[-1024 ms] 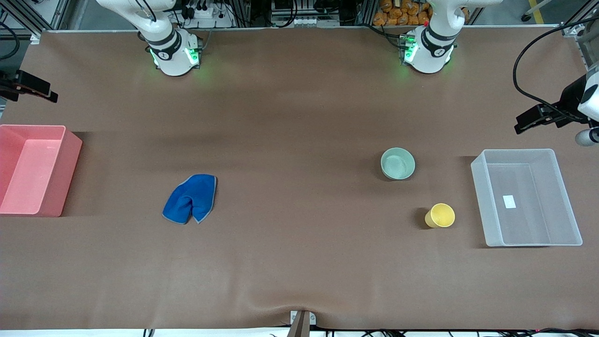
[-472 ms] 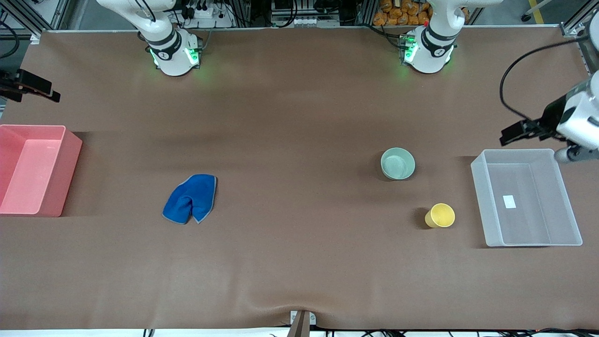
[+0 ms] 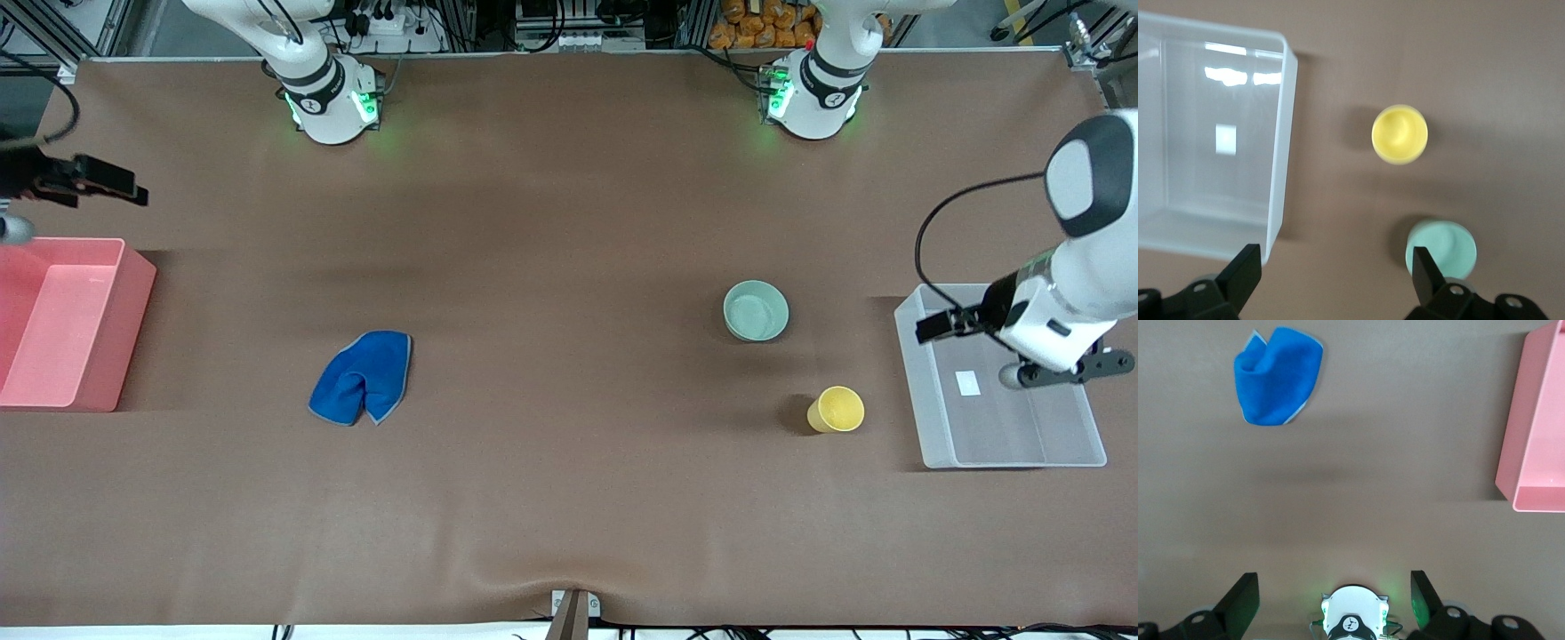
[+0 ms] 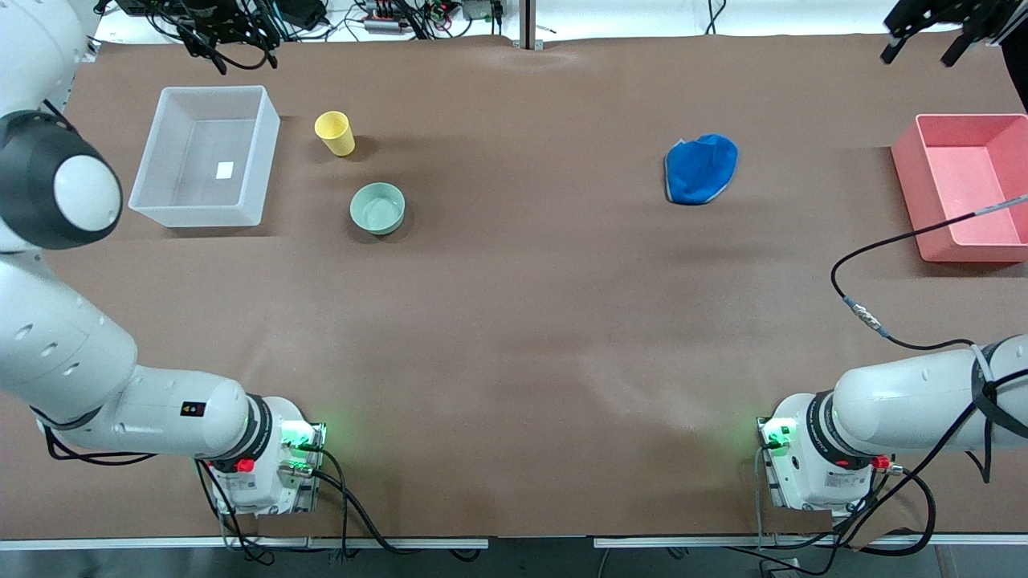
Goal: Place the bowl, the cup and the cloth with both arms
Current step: 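Lower the right gripper onto the blue cloth while the left gripper reaches the cup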
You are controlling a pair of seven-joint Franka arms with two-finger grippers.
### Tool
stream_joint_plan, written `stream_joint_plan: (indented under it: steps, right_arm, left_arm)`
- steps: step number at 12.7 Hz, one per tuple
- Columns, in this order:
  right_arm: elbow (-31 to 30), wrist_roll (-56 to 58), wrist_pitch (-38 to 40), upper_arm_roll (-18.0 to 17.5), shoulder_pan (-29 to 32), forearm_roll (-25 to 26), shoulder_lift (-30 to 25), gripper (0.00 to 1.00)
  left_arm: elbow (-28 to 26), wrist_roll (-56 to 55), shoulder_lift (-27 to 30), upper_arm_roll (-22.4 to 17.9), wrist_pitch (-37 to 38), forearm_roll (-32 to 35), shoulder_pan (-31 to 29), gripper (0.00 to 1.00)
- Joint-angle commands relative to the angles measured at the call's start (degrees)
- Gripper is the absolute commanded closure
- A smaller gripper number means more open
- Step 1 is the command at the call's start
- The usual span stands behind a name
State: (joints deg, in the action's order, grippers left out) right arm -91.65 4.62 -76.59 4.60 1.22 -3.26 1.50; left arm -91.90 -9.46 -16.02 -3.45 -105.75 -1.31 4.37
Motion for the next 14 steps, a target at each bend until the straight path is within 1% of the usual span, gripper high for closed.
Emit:
stream_joint_plan:
  steps: [1, 2, 3, 6, 8, 10, 11, 12, 14]
  right_arm:
    - [1.1, -0.1, -2.4, 0.2, -2.4, -1.7, 7.6, 0.0]
    - [1.0, -0.5, -5.1, 0.2, -4.1, -3.2, 9.4, 0.0]
    - [0.9, -0.8, -7.5, 0.3, -6.0, -3.2, 11.3, 0.0]
    - [0.9, -0.7, -14.4, 0.2, -8.3, -3.2, 16.3, 0.0]
    - [0.9, -0.8, -19.3, 0.2, -10.4, -3.2, 19.3, 0.0]
    - [0.9, -3.0, -22.3, 0.3, -10.7, -3.2, 20.7, 0.0]
    - [0.9, -6.3, -23.2, 0.3, -10.7, -3.2, 21.3, 0.0]
    - [0.9, -12.7, -25.0, 0.2, -10.6, -3.2, 22.3, 0.0]
    - [0.9, -22.2, -30.7, 0.2, -11.1, -3.2, 25.0, 0.0]
  left_arm:
    - [4.3, -0.1, -6.0, -0.1, -3.7, 0.6, -0.6, 0.0]
    - [4.8, 0.0, -8.2, -0.2, -5.0, 0.9, -0.5, 0.0]
    - [4.8, -0.4, -9.5, -0.2, -7.2, 1.1, -0.2, 0.0]
    - [4.7, -0.1, -12.3, -0.1, -9.4, 1.1, -0.4, 0.0]
    - [4.8, -1.3, -15.5, -0.1, -11.8, 0.9, 0.3, 0.0]
    - [4.7, -1.4, -17.0, 0.0, -15.1, 0.6, -0.4, 0.0]
    - [4.7, -1.3, -18.1, 0.0, -15.9, 0.5, -0.5, 0.0]
    - [4.8, -1.9, -19.2, 0.0, -16.2, 0.4, 0.2, 0.0]
    - [4.6, -3.2, -19.9, 0.0, -18.4, 0.3, 0.1, 0.02]
